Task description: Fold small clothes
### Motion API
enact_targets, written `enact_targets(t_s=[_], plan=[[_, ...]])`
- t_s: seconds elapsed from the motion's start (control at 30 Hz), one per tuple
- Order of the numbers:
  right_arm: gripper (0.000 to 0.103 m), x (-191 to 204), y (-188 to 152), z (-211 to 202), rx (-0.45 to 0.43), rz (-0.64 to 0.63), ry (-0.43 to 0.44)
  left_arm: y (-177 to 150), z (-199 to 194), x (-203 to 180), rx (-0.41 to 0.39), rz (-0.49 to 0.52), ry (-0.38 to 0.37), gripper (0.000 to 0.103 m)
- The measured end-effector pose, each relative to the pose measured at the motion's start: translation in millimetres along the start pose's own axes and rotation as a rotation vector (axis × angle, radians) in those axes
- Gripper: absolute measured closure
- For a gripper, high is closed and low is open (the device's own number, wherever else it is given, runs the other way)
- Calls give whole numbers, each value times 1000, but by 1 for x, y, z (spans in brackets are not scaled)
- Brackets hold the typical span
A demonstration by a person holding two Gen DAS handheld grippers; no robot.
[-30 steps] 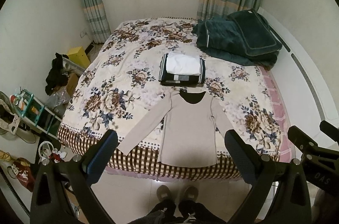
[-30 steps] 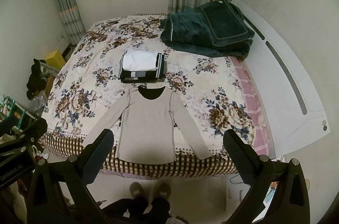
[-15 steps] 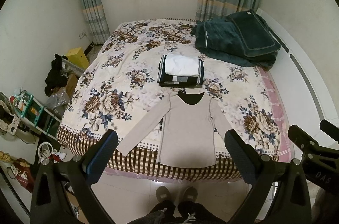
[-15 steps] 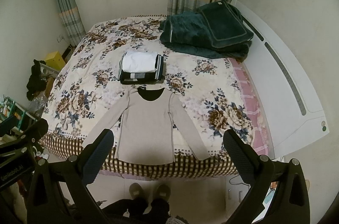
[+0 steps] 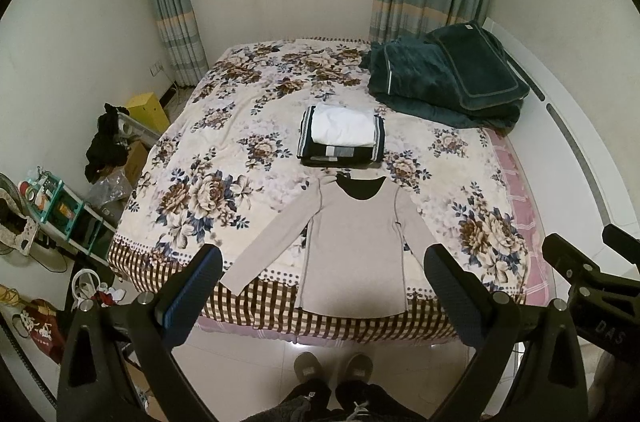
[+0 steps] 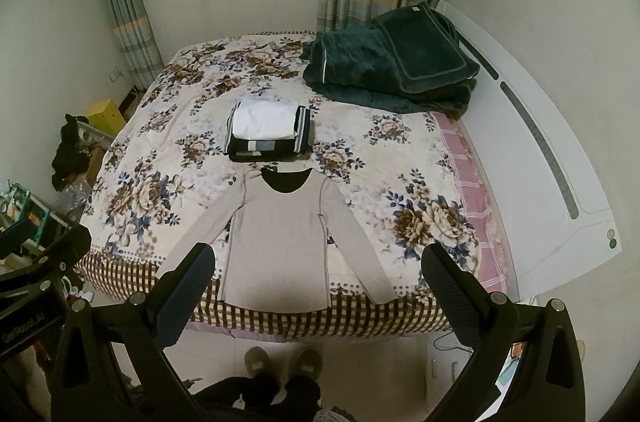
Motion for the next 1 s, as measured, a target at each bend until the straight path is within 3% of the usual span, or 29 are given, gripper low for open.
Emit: enact_targets(t_s=[0.63, 0.8, 1.0], plan=[[0, -6, -4, 5, 11, 55, 9, 3, 14, -5, -17, -10, 25, 0], [0, -41, -4, 53, 46, 198, -31, 10, 72, -9, -49, -8, 84, 0], [0, -117, -32, 173, 143, 416, -159, -5, 176, -20, 13, 29, 84, 0]])
Point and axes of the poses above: each gripper's, at about its wrist camera, not at the fingertips, and z roughly the way its jaws point, x to its left, y to its top, the point moved 3 cm from there along z, roughly the way its jaws point, and after that the axes turned 13 degrees about y, right-handed, at the moved point
